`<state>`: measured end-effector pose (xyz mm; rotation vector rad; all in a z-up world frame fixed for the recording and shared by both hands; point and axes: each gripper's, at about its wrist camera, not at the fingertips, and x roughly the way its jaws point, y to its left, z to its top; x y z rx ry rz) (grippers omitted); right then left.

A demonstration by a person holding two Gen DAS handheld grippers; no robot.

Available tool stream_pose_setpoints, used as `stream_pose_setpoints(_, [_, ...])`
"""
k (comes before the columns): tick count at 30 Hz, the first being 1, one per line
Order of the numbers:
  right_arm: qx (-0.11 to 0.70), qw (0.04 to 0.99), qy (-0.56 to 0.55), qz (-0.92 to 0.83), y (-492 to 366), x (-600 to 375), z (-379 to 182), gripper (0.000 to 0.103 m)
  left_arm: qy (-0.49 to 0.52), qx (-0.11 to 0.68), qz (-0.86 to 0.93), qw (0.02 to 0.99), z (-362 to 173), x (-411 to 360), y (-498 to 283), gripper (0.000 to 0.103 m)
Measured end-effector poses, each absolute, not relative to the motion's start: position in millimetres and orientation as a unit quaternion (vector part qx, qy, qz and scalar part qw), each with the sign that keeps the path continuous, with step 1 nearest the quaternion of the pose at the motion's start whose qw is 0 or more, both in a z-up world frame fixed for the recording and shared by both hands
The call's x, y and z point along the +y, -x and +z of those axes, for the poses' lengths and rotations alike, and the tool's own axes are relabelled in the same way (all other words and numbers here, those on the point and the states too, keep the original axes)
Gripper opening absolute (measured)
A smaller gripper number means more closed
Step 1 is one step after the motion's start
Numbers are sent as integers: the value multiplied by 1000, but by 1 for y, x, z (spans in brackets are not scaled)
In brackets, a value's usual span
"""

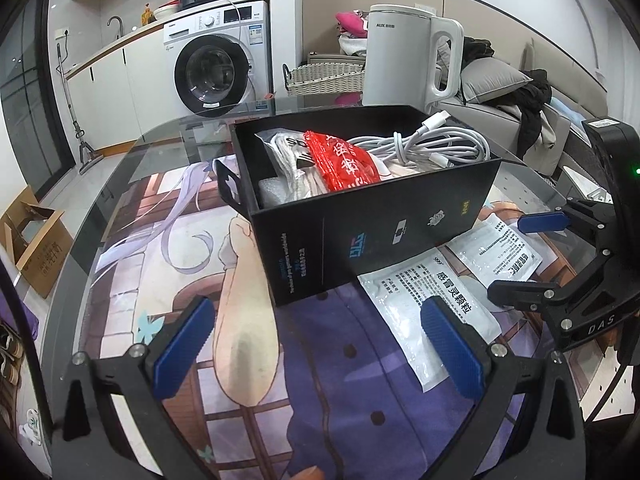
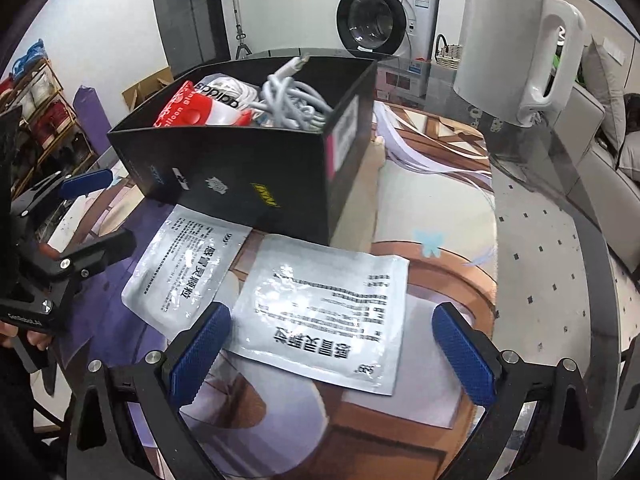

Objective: Organize soft objects
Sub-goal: 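Move the right gripper down over the white printed sachet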

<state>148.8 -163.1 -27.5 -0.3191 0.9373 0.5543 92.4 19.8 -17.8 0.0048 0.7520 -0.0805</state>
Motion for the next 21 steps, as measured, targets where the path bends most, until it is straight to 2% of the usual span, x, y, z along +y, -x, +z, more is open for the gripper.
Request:
stream_pose_setpoints(17, [431,850,150,261,-143,-159,-29,101,-4,368,-40,929,-19,20,-94,103])
stream_pose_setpoints(18, [429,850,151,265,-142,-159,-28,99,-4,368,-40,929,-19,20,-94,103])
stream_pose_setpoints(21, [423,849,153,276,-141,-160,-25,85,-4,368,-41,929,-19,20,-94,103])
